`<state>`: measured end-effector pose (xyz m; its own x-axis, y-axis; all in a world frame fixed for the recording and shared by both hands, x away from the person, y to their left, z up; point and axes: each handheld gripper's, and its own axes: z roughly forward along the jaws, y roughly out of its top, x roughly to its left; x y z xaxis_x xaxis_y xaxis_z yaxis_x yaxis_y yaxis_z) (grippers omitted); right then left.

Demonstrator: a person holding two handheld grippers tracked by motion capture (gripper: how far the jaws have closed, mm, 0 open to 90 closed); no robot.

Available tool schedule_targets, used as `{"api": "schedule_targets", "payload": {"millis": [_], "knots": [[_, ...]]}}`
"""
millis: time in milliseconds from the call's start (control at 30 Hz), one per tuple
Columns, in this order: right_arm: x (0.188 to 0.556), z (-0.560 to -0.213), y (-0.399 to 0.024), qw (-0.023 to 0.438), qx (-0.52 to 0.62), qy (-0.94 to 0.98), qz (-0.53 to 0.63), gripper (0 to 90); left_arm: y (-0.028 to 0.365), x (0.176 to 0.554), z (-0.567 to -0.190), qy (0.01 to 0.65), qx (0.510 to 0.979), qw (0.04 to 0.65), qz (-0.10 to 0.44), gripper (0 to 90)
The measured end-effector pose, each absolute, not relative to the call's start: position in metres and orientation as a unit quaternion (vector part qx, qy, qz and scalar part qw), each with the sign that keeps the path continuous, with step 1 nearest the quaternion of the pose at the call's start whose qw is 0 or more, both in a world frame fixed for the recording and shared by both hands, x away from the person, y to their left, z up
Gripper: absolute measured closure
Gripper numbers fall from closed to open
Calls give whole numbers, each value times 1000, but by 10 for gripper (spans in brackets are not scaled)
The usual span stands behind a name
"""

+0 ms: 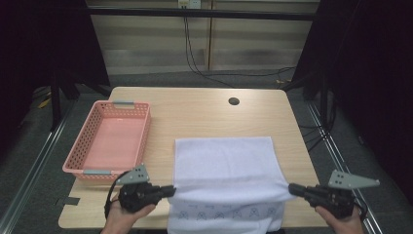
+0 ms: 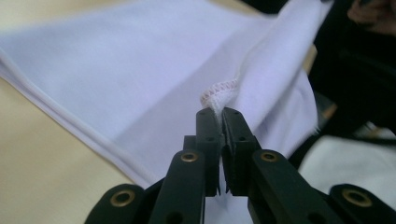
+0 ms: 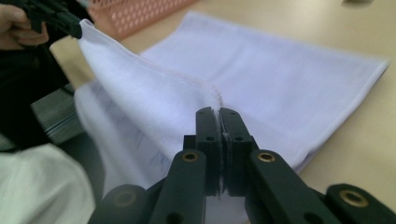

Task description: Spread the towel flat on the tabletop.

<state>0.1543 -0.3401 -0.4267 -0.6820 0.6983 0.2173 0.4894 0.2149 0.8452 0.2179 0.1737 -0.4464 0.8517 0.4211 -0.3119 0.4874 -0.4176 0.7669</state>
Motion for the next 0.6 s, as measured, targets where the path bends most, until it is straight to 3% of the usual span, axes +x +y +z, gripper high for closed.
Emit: {"api": "schedule_targets", "payload": {"millis": [167,300,400,500,600], "knots": [[127,-443,-339,67,368,815,442,856,174,201,-457,239,869,427,-74,832],[123,-444,-340,49,369,816,442,684,181,201,-455,238,865,435,-73,780],[133,-445,-342,58,378,807,450,661,177,218,-459,262,846,458,-77,698],[155,-448,-337,70,382,801,456,663,164,244,-464,270,839,467,-72,679],[187,-453,-328,90,386,811,430,610,148,270,-468,275,853,439,-55,657]]}}
